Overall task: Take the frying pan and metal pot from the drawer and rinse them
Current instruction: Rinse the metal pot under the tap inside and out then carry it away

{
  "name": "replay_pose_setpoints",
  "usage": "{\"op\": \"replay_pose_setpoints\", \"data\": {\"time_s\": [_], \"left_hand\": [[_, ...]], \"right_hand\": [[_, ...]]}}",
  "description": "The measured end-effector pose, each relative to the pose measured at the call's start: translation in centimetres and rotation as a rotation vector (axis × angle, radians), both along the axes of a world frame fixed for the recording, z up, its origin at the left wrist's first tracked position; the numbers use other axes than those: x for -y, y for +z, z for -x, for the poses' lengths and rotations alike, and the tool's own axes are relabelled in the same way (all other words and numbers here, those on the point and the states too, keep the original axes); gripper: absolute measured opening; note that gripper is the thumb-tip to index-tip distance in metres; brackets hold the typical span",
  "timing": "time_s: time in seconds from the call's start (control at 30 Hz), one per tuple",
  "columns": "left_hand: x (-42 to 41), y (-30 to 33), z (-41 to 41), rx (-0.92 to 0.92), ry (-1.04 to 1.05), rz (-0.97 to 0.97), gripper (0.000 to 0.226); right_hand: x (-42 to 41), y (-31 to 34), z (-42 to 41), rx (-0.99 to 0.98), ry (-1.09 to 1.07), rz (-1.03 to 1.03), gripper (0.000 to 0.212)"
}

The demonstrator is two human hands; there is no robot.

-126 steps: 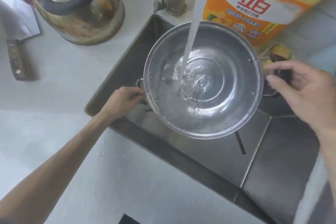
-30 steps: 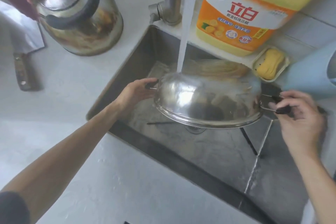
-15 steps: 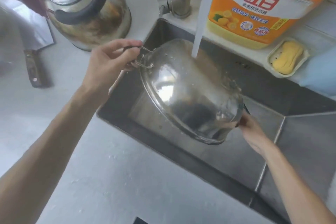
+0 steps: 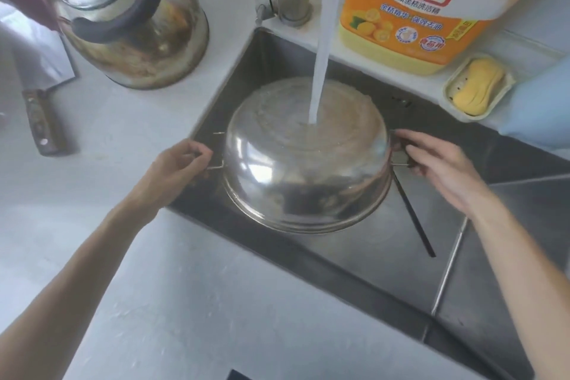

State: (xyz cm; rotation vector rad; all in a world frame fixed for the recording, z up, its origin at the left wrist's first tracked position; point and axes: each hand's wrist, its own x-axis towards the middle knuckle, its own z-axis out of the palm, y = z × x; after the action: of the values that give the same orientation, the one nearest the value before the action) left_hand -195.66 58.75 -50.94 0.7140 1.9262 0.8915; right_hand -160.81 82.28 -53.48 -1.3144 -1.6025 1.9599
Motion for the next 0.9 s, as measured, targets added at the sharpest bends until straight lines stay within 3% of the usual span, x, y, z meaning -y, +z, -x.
{"op": "replay_pose_setpoints", "data": {"time_s": [0.1,0.2,0.3,0.4,0.53,0.63,0.8,0.9], "left_hand": [[-0.3,-0.2,-0.5,0.000,-0.063,-0.067,0.006],[-1.2,0.9,-0.4,-0.098,-0.062,-0.208,0.014],[-2.6,3.2,-0.2,-0.169,-0.066,-0.362,0.011],[-3.9,6.1,-0.6,-0.258,-0.139,-0.447,0.012],[-4.5,7.0,-1.0,-0.297,-0.084,-0.334,0.011],[-3.7,4.5,-0.5,-0.241,-0.011,-0.204,0.005],[-1.5,-0.4,-1.5,-0.219,-0.059,0.022,0.011],[-1.5,-1.9,-2.7,-0.219,-0.050,0.045,0.010]], "right_hand": [[0.0,1.5,-0.9,0.037,0.037,-0.171,0.031],[0.8,1.2,-1.4,0.092,0.025,-0.222,0.028],[2.7,0.0,-0.4,0.123,0.005,-0.168,0.013],[4.3,-1.8,0.8,0.133,-0.014,-0.050,0.026],[4.1,-3.1,1.5,0.185,0.046,0.001,0.024],[2.0,-2.2,1.6,0.196,-0.093,-0.031,0.021],[-0.9,2.0,1.5,0.172,-0.097,-0.300,0.028],[-0.9,4.2,1.2,0.140,-0.090,-0.432,0.031]]}}
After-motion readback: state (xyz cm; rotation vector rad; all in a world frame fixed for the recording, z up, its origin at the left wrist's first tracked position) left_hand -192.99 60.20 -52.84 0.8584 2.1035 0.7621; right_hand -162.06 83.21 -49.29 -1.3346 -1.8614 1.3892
